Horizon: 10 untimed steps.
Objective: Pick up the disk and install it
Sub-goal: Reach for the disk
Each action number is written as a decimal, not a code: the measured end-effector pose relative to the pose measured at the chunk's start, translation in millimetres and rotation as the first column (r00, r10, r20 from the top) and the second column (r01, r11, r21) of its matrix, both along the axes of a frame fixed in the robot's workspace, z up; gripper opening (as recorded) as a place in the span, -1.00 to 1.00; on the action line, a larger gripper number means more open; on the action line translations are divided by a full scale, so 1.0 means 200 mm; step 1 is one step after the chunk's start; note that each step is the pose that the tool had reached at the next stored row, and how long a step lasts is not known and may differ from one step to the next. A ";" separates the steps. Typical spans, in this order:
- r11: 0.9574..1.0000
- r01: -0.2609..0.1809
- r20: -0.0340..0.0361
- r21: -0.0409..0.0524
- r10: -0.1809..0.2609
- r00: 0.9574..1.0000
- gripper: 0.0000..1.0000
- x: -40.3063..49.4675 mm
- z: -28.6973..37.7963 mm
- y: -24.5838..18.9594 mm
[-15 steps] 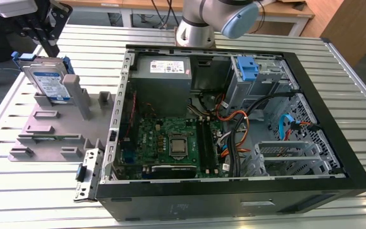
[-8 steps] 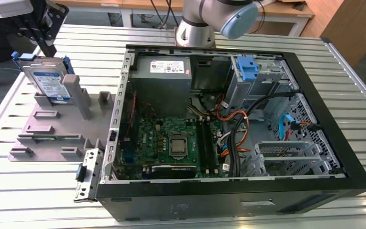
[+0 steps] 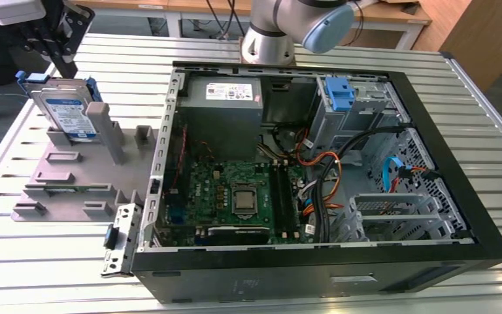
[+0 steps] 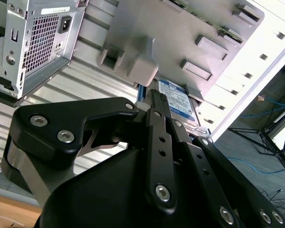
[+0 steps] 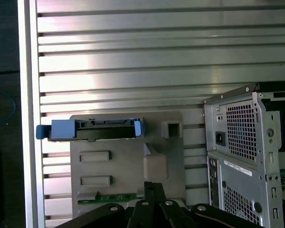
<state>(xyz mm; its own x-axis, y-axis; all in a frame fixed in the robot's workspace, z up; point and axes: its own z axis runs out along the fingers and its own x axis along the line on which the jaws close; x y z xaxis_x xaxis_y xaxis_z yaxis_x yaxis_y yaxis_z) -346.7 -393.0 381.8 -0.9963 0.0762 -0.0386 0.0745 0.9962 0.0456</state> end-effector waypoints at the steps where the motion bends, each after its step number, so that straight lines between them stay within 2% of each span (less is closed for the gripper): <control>1: 1.000 0.000 0.000 0.000 0.000 1.000 -0.79 0.000 -0.001 0.003; 6: 1.000 0.000 0.000 0.000 0.000 1.000 -0.79 -0.001 -0.009 0.018; 10: 1.000 0.000 0.000 0.000 0.000 1.000 -0.79 -0.003 -0.018 0.042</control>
